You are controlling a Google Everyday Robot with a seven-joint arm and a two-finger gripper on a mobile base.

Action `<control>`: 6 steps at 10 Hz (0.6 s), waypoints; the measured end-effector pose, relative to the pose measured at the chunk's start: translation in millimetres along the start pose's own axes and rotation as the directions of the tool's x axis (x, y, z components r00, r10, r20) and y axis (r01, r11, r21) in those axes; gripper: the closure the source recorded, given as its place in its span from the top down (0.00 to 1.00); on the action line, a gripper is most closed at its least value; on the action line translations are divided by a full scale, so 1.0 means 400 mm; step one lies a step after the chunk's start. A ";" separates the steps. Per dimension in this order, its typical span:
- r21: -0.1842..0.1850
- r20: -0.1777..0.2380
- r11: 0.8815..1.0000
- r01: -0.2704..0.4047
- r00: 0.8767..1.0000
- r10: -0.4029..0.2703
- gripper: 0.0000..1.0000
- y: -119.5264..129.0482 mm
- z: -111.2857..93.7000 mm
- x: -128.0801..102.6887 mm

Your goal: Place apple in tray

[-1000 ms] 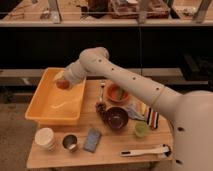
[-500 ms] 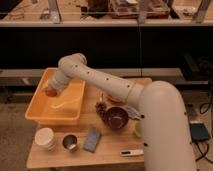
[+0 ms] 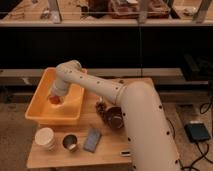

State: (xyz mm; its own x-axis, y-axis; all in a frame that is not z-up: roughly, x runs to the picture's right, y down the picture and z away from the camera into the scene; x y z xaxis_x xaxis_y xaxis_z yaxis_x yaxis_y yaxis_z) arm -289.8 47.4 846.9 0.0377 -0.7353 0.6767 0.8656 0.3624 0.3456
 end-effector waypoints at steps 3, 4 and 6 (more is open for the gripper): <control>-0.011 0.000 1.000 -0.017 1.000 0.017 0.80 0.022 -0.022 0.018; -0.006 0.004 1.000 -0.021 1.000 0.021 0.80 0.029 -0.030 0.019; 0.054 0.002 0.998 -0.031 1.000 0.031 0.80 0.041 -0.085 0.017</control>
State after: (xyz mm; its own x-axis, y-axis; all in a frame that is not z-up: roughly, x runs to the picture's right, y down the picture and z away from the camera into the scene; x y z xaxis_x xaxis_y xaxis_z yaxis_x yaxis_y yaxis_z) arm -258.4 28.9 835.1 0.0636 -0.7223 0.6886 0.8359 0.4155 0.3587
